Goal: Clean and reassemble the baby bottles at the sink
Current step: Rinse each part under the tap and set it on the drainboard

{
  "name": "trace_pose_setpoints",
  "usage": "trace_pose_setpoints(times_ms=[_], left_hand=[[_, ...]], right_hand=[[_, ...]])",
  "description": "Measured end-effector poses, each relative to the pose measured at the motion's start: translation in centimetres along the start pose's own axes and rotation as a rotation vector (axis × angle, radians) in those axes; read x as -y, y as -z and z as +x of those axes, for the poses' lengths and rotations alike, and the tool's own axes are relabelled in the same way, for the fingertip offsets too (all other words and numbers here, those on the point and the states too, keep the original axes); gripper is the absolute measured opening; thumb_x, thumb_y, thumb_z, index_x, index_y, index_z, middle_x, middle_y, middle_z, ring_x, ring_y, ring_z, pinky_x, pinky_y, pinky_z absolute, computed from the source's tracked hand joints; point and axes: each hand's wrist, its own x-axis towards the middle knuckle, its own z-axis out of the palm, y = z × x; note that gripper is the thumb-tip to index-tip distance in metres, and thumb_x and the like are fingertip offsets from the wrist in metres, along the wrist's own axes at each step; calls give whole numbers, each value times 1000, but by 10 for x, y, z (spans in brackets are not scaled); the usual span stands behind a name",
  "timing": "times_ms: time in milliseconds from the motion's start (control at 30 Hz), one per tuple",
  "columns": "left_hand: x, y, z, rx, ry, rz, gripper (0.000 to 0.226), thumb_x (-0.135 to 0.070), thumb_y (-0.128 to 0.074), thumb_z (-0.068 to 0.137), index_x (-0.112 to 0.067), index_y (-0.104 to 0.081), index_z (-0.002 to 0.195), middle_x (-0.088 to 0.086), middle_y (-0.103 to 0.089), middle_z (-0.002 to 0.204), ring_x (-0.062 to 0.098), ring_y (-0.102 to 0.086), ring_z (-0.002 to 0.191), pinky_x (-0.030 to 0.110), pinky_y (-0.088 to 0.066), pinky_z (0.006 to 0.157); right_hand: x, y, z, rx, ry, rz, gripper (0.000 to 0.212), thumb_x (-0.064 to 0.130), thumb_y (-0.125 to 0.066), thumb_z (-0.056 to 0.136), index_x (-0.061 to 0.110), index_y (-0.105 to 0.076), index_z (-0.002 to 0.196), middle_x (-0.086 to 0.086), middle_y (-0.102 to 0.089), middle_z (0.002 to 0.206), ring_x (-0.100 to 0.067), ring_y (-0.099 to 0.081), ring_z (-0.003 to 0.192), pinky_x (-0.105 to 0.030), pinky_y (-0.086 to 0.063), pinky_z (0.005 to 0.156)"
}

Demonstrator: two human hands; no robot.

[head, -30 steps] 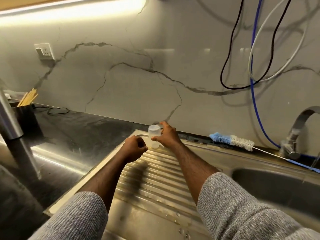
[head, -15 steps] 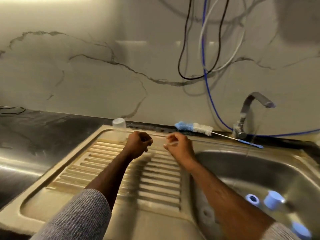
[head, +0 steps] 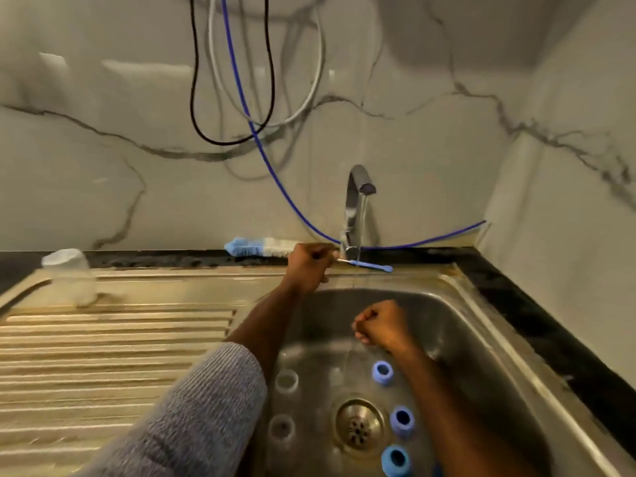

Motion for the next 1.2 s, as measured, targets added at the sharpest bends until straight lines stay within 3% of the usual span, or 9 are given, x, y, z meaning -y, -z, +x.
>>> trace_pose_setpoints(times_ms=[100, 167, 267, 533, 800, 967, 1100, 1133, 1200], left_hand=[[-8, -23, 15, -40, 21, -103, 22, -15, -69, 95, -7, -74, 116, 16, -75, 100, 27, -68, 79, 40, -61, 70], [-9, -32, 22, -73, 9, -142, 18, -11, -67, 96, -5, -75, 112, 18, -76, 100, 28, -71, 85, 43, -61, 79], [-7, -34, 28, -124, -28, -115, 19, -11, -68, 95, -2, -75, 111, 12, -77, 97, 28, -73, 95, 41, -59, 91], [-3, -32, 36, -63, -98, -20, 19, -10, -64, 97, -2, -75, 111, 12, -76, 101, 25, -73, 97, 41, -57, 96], [-5, -30, 42, -40, -140, 78, 18, -13, -66, 97, -5, -76, 108, 7, -76, 98, 17, -72, 91, 38, -58, 95], [-5, -31, 41, -46, -140, 80, 18, -13, -65, 97, -5, -75, 110, 7, -76, 99, 18, -71, 93, 38, -57, 95], [-4, -29, 27, -87, -116, 39, 20, -13, -67, 95, -6, -74, 113, 7, -76, 101, 18, -71, 95, 36, -58, 92], [0, -28, 19, -102, -105, 15, 19, -13, -69, 95, -7, -74, 112, 7, -75, 100, 19, -71, 95, 36, -59, 89], [11, -23, 2, -124, -67, 4, 12, -14, -70, 94, -10, -75, 104, 8, -75, 94, 20, -71, 87, 38, -62, 77]], right_hand=[[5, -4, 6, 29, -36, 104, 20, -3, -68, 86, 7, -66, 69, -13, -71, 70, -22, -67, 63, -32, -56, 62], [5, -6, 4, 42, -48, 128, 14, -2, -71, 85, 5, -66, 74, -14, -69, 71, -24, -66, 65, -34, -56, 64], [7, -9, 2, 61, -72, 142, 19, -2, -69, 87, 7, -65, 71, -15, -68, 74, -24, -65, 68, -35, -57, 70], [6, -10, -1, 42, -98, 145, 22, -1, -64, 90, 9, -65, 71, -19, -74, 87, -21, -64, 70, -36, -59, 78], [6, -9, 2, 67, -128, 156, 16, 2, -63, 94, 5, -68, 79, -12, -65, 78, -15, -59, 62, -20, -48, 55], [3, -8, 6, 53, -136, 162, 19, 3, -64, 94, 7, -66, 75, -11, -67, 78, -15, -60, 62, -20, -50, 58], [0, -9, 9, 45, -108, 94, 23, 5, -61, 96, 10, -63, 75, -12, -67, 81, -9, -59, 53, -15, -47, 47], [-2, -10, 8, 49, -87, 67, 22, 4, -59, 97, 9, -63, 75, -14, -69, 85, -11, -62, 56, -16, -50, 49], [-8, -13, 7, 29, -39, -41, 11, 8, -62, 95, 5, -68, 86, -16, -73, 99, -22, -70, 80, -30, -60, 73]])
